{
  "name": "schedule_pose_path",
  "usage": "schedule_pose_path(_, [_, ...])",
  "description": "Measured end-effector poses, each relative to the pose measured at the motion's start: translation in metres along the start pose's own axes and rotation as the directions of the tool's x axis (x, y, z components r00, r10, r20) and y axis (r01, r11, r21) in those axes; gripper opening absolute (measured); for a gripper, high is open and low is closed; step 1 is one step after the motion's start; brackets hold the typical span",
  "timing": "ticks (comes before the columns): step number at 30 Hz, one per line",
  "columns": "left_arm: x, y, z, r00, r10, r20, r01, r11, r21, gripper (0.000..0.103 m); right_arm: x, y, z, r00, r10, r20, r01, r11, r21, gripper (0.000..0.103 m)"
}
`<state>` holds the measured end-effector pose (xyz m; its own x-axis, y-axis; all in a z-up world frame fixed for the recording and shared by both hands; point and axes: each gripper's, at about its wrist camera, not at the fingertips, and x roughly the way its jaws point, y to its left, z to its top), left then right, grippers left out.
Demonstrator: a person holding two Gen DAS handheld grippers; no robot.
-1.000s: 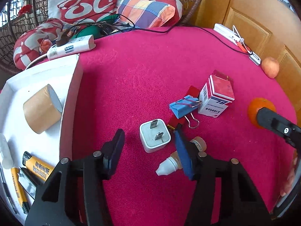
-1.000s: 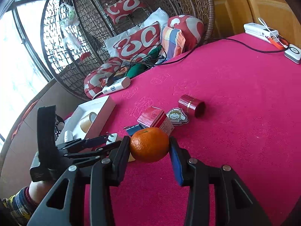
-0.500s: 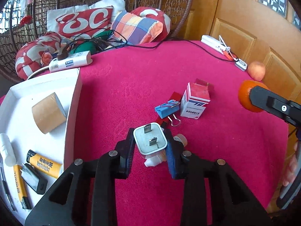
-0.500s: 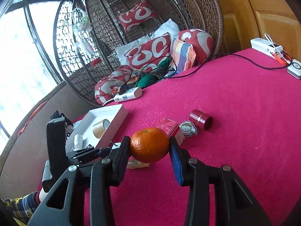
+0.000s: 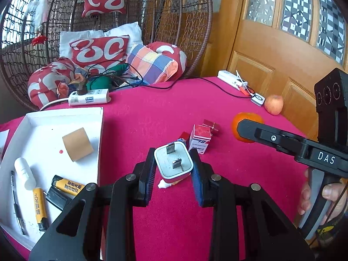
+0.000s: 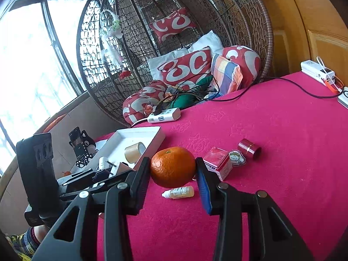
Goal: Organize rigid objects
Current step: 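Carry the charger in the left gripper while the right gripper carries the orange to the tray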
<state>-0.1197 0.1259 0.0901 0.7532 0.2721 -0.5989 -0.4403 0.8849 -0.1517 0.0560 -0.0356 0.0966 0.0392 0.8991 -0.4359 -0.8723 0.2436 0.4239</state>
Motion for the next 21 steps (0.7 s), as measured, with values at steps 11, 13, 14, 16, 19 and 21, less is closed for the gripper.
schedule_pose_path(11, [-0.020,0.017,-0.001,0.999,0.008,0.046,-0.005,0.999,-0.046,0.029,0.003,0.016,-0.001,1.000,0.013,-0.022,-0.013,0.999,-0.030,0.041])
schedule_pose_path(13, [-0.022,0.021,-0.001,0.999,0.010,0.052,-0.008,0.998,-0.055,0.029,0.005,0.020,-0.002,1.000,0.014,-0.026,-0.015,0.999,-0.038,0.041])
schedule_pose_path(14, [-0.023,0.022,-0.001,0.998,0.012,0.054,-0.009,0.998,-0.059,0.029,0.005,0.021,-0.002,0.999,0.014,-0.028,-0.016,0.999,-0.042,0.041])
schedule_pose_path(16, [-0.025,0.027,-0.002,0.998,0.015,0.058,-0.011,0.998,-0.068,0.029,0.007,0.024,-0.002,0.999,0.016,-0.034,-0.018,0.999,-0.048,0.041])
schedule_pose_path(19, [-0.027,0.032,-0.003,0.998,0.021,0.061,-0.016,0.996,-0.083,0.029,0.009,0.027,-0.002,0.999,0.019,-0.041,-0.022,0.998,-0.054,0.041])
schedule_pose_path(21, [-0.028,0.037,-0.004,0.998,0.026,0.064,-0.020,0.996,-0.091,0.029,0.010,0.030,-0.002,0.999,0.021,-0.046,-0.024,0.998,-0.059,0.041])
